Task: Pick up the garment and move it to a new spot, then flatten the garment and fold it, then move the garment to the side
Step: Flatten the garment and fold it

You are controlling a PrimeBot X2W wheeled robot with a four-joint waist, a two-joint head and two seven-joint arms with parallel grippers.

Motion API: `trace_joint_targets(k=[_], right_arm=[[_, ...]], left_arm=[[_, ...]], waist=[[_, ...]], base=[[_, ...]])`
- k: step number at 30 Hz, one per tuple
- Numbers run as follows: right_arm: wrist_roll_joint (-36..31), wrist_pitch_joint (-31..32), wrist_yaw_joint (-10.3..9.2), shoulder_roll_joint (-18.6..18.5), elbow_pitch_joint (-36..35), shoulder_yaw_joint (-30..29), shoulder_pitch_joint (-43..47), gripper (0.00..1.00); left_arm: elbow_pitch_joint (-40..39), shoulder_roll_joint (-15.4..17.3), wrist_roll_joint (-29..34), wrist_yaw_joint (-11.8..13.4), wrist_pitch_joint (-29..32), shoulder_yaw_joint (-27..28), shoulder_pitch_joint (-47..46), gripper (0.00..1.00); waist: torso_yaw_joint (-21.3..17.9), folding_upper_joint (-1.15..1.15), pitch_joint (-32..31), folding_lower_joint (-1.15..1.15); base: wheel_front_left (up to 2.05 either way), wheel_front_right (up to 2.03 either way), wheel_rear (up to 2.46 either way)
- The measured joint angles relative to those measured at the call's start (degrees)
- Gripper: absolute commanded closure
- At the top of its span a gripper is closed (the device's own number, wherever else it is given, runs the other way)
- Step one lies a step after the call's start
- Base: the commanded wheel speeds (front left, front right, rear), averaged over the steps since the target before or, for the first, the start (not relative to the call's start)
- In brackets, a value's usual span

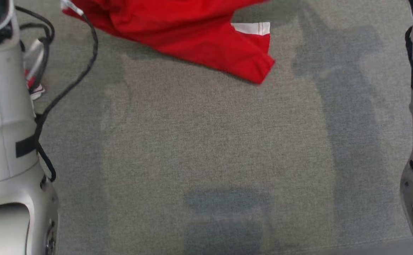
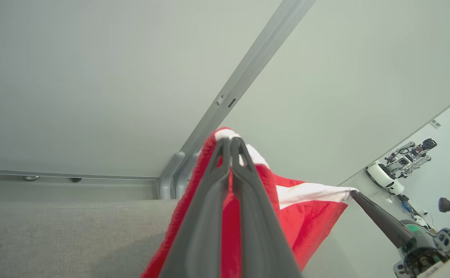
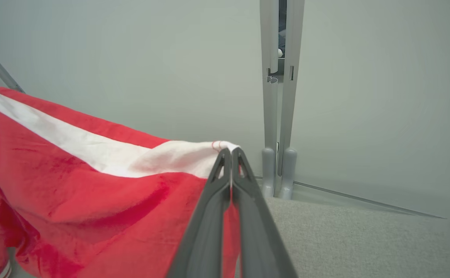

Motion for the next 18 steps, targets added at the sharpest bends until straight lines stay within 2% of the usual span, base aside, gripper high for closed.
trace_joint_targets(k=[7,12,13,18], right_arm=[[-4.8,-8.2,0.02,-0.2,6.7,1.4,-14.2,1.0],[-10.2,-18.1,0.01,-0.2,13.2,2.7,-25.3,1.0],[-12.9,-22.5,0.03,-0.1,14.6,3.0,-28.7,1.0],[-18.2,-31.6,0.03,0.0,17.8,4.3,-34.9,1.0]], left_arm=[[0.5,-0.9,-0.5,0.5,-5.6,2.9,-12.1,1.0],[4.0,-2.4,-0.6,0.5,-14.0,5.0,-20.8,1.0],[5.4,-2.9,-0.8,0.4,-17.4,5.7,-23.0,1.0],[8.1,-3.6,-1.2,-1.6,-24.0,5.8,-26.2,1.0]], waist=[[-1.1,0.0,6.8,0.01],[-1.7,0.0,11.7,0.01],[-1.9,0.0,12.9,0.01],[-2.2,0.0,14.4,0.01]], base=[[0.0,0.0,0.0],[0.0,0.0,0.0],[0.0,0.0,0.0],[0.0,0.0,0.0]])
